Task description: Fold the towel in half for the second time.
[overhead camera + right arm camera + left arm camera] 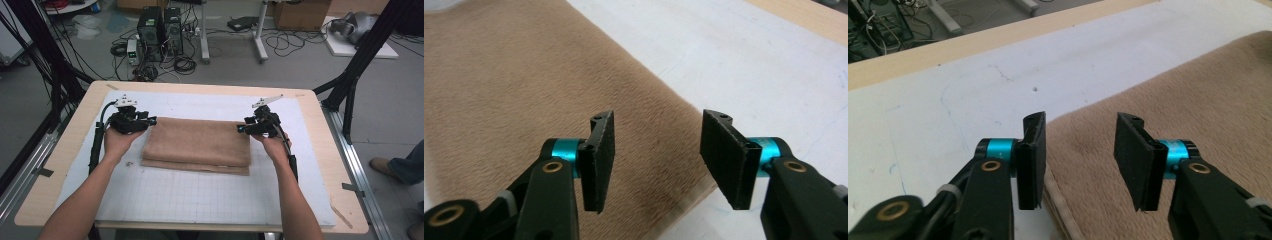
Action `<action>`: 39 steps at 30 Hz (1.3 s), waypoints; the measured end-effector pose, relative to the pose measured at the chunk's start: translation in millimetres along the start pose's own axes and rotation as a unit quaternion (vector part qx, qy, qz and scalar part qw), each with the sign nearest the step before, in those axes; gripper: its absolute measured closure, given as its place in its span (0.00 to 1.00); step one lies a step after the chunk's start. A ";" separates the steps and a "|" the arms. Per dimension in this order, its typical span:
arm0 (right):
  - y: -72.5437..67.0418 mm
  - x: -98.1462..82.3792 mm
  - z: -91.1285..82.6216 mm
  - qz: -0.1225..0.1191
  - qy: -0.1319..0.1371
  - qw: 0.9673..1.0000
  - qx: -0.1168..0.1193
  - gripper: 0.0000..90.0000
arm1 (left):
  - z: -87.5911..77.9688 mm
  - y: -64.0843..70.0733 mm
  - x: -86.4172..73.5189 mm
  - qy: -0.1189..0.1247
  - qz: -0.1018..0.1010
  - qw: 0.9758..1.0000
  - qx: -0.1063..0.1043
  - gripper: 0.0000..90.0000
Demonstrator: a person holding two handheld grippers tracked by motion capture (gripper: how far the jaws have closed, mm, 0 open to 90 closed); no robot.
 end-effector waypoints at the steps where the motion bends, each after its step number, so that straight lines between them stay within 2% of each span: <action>1: -2.3 -1.3 -2.0 0.000 0.002 1.000 0.003 0.50 | -2.1 2.7 -2.4 0.006 0.005 1.000 -0.002 0.58; 4: -11.9 -5.0 -9.1 -0.014 0.011 1.000 0.010 0.49 | -6.6 10.4 -11.3 0.007 0.009 1.000 -0.015 0.58; 11: -35.5 -21.2 -24.2 -0.034 0.029 0.999 0.022 0.49 | -13.9 37.1 -43.5 -0.005 0.035 0.998 -0.042 0.58; 13: -41.4 -30.2 -27.4 -0.038 0.026 0.999 0.026 0.50 | -14.2 42.6 -53.2 -0.019 0.038 0.998 -0.049 0.59; 15: -46.5 -40.0 -29.2 -0.039 0.022 0.999 0.029 0.51 | -14.3 47.5 -61.4 -0.017 0.041 0.998 -0.053 0.60; 17: -51.6 -51.0 -30.3 -0.046 0.011 0.998 0.030 0.52 | -13.7 50.8 -69.6 -0.029 0.037 0.997 -0.063 0.62; 19: -57.0 -61.4 -32.9 -0.049 0.007 0.998 0.035 0.54 | -13.6 54.8 -76.4 -0.031 0.043 0.996 -0.070 0.63; 23: -63.4 -77.2 -32.1 -0.050 0.001 0.998 0.044 0.58 | -11.9 56.4 -88.9 -0.052 0.044 0.995 -0.077 0.65; 26: -63.9 -83.3 -24.8 -0.043 -0.009 0.998 0.048 0.64 | -9.2 55.4 -89.7 -0.056 0.050 0.995 -0.071 0.74; 30: -63.0 -82.8 -22.0 -0.046 -0.006 0.998 0.049 0.81 | -5.7 57.2 -90.2 -0.061 0.060 0.994 -0.068 0.89; 31: -63.3 -82.5 -21.7 -0.045 -0.005 0.998 0.053 0.84 | -5.6 57.1 -89.5 -0.058 0.055 0.994 -0.068 0.92; 34: -62.3 -79.6 -23.3 -0.045 -0.005 0.997 0.059 0.90 | -8.7 57.5 -87.2 -0.052 0.049 0.995 -0.073 0.94; 39: -62.9 -71.1 -35.4 -0.055 0.004 0.997 0.062 0.91 | -21.1 64.7 -80.6 -0.037 0.058 0.995 -0.077 0.95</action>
Point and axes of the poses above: each handheld gripper's, and its own axes: z roughly forward along the jaws, x roughly out of its top, y roughly to its right, the point moved 8 cm from there along z, roughly forward along the jaws, and after that the axes turned 15 degrees about -x, right-handed, at the moved point
